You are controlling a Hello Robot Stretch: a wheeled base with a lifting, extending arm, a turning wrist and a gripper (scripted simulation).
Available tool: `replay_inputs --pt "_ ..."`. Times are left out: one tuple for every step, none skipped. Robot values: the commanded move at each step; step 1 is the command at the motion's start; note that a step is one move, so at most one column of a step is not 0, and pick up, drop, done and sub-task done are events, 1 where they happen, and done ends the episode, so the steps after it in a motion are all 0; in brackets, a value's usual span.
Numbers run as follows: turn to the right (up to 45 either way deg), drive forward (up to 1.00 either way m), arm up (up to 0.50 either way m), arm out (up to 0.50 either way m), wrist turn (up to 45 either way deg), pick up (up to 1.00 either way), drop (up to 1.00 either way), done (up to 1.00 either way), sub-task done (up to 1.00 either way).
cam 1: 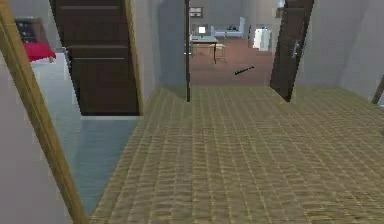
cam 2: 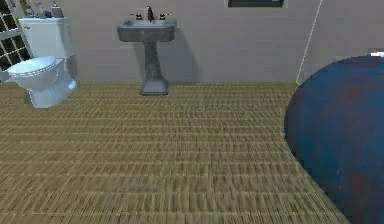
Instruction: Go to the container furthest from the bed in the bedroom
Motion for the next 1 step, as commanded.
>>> replay_inputs --pt "6.0 0.0 0.0 0.0 0.0 0.0 0.0 0.0 0.0"
